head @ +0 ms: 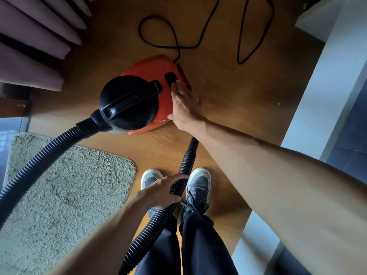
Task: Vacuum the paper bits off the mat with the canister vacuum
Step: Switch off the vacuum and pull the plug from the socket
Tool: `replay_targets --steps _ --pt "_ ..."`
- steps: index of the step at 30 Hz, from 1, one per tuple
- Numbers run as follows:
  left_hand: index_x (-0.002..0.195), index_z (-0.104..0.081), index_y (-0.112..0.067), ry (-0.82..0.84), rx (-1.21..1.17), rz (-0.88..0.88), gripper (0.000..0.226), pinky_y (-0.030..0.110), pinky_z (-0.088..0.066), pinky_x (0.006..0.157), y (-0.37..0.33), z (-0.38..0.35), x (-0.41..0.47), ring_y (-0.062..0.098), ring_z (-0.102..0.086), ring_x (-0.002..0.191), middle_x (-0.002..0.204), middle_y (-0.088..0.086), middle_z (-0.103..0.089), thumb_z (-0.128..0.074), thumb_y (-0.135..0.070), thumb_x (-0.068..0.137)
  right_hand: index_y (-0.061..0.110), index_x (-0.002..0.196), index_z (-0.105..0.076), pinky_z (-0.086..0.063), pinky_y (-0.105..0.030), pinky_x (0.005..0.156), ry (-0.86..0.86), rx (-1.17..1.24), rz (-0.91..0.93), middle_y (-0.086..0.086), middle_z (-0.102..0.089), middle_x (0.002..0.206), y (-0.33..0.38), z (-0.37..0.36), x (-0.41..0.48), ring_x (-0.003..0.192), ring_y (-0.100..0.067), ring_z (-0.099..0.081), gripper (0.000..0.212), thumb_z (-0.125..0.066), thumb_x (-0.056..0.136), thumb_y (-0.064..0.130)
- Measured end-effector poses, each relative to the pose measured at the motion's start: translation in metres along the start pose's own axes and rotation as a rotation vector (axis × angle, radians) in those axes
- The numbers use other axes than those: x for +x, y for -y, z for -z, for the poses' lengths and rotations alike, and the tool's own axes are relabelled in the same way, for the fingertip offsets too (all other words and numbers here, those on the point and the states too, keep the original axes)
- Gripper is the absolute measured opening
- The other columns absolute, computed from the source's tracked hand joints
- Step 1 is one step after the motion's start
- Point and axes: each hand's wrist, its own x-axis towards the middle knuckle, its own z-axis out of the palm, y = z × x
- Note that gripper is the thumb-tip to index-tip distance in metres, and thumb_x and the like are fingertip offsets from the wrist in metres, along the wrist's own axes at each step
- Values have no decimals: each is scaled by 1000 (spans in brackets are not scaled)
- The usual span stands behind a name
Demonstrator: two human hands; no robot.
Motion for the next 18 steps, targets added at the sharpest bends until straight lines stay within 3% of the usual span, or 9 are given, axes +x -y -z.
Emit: replay_targets --steps 3,6,10,14,16,18 --pt "148 -29 -47 -5 -5 2 70 28 -46 89 0 1 -1 24 -54 123 151 8 -40 -63 -17 95 14 156 -9 -25 -55 116 46 109 69 -2 -2 165 -9 4 1 149 -28 -17 97 -72 85 33" --pt "147 -29 -50 -10 -6 -3 70 34 -48 94 -1 1 -4 23 -53 122 150 7 -40 -63 -19 95 13 155 -19 -28 -41 117 13 450 109 -9 -22 160 -28 4 -14 141 -25 -33 84 -69 89 25" --pt "146 -29 -52 -22 -2 -22 70 37 -49 95 1 -1 -4 24 -52 120 149 7 -40 -63 -18 95 31 153 -26 -35 -40 110 2 502 -180 -13 -30 151 -66 -28 -60 136 -33 -34 77 -67 88 36" --pt "144 -29 -55 -34 11 -54 72 44 -46 103 5 -8 -3 23 -48 126 154 4 -37 -65 -18 94 46 149 -22 -48 -32 83 252 669 -334 -8 -34 131 -88 -64 -112 110 -26 -51 76 -65 87 44" --pt "145 -29 -55 -35 18 -54 72 42 -48 100 5 -12 -4 21 -54 114 151 -4 -37 -65 -19 94 53 146 -22 -50 -43 93 345 787 -338 -8 -35 139 -91 -75 -130 114 -24 -52 74 -65 87 47" --pt "143 -28 -57 -44 27 -59 72 37 -55 86 4 -16 -4 15 -60 87 140 -7 -41 -64 -19 94 57 141 -26 -48 -50 101 374 921 -340 -5 -37 144 -87 -82 -142 123 -22 -49 70 -67 85 45"
